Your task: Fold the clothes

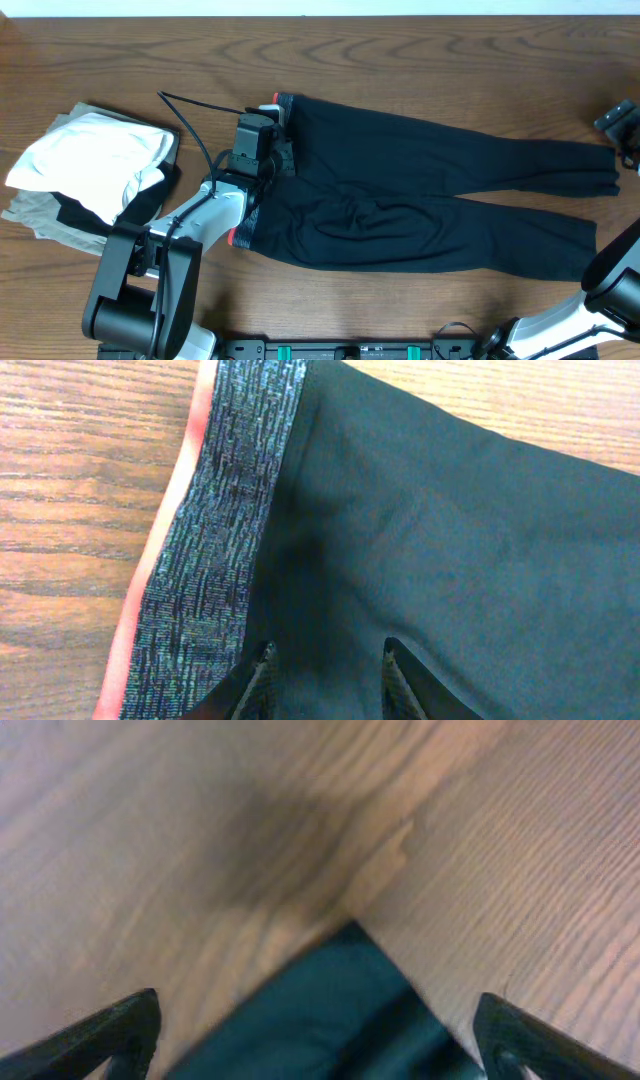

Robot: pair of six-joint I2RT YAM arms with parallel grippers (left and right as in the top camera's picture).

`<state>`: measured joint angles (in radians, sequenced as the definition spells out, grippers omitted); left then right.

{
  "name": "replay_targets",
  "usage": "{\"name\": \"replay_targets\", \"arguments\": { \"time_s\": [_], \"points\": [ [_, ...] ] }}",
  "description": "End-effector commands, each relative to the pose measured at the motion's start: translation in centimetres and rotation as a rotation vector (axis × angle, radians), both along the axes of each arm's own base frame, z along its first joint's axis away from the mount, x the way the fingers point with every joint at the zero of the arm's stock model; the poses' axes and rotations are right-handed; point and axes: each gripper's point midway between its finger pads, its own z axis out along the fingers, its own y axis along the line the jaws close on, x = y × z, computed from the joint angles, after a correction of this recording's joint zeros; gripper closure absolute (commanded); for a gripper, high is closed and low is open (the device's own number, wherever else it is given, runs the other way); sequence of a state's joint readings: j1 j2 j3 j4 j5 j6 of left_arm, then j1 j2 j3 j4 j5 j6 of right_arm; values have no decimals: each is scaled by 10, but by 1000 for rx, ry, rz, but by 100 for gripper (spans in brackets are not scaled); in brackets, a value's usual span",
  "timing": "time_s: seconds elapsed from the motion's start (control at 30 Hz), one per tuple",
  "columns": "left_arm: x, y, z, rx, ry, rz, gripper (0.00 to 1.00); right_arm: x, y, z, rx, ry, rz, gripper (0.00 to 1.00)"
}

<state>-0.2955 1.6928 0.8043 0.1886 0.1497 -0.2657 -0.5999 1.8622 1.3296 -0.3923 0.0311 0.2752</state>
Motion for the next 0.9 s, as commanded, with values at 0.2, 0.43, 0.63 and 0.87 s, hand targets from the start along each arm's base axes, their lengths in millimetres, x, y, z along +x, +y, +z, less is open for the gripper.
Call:
{"name": "replay_targets", "arguments": {
  "time_s": [0.2, 0.43, 0.63, 0.87],
  "points": [
    [1, 2, 0, 12, 8, 8, 65, -12, 44, -50, 213, 119, 135, 98],
    [-6, 5, -7, 38, 42, -6, 65, -27, 54, -78, 281, 208, 130, 97],
    [-7, 5, -8, 39, 46, -6, 65, -26, 56, -103, 297, 241, 145, 98],
    [4, 2, 2, 20, -14, -5, 64, -13, 53, -134, 303, 221, 158, 93]
  ]
}}
